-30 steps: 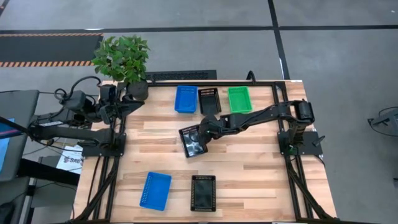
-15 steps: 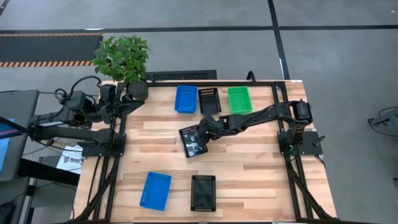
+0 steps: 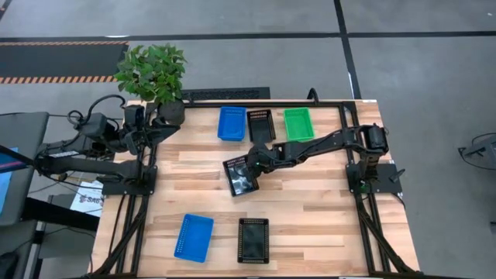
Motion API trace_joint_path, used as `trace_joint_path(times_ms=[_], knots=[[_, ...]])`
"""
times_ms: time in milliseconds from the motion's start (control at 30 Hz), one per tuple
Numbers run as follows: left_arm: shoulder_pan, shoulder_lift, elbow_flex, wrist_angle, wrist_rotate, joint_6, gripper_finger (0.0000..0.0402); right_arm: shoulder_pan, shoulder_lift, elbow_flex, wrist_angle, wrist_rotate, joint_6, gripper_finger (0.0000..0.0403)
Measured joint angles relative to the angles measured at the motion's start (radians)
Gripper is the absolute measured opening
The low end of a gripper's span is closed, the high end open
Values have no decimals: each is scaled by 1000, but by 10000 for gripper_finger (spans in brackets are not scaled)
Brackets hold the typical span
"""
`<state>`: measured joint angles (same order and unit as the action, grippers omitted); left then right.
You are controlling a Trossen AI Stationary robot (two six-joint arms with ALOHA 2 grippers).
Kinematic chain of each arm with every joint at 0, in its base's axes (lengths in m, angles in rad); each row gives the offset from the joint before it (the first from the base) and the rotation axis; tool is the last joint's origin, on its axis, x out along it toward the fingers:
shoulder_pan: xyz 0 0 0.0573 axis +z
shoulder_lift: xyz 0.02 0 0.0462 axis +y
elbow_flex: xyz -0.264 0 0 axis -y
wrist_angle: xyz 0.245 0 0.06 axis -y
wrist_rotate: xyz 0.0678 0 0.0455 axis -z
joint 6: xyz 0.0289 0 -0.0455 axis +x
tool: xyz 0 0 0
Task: Stack baskets by color
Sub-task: Stack the middle black bin on the top black bin
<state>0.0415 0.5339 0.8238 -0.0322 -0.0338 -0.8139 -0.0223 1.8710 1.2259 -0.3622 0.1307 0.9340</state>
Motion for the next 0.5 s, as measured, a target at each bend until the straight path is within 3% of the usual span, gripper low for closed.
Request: trace_joint_path(times_ms=[500], knots=[[0, 0, 0, 0, 31, 0, 122, 2, 0, 0, -1, 3, -34, 228]])
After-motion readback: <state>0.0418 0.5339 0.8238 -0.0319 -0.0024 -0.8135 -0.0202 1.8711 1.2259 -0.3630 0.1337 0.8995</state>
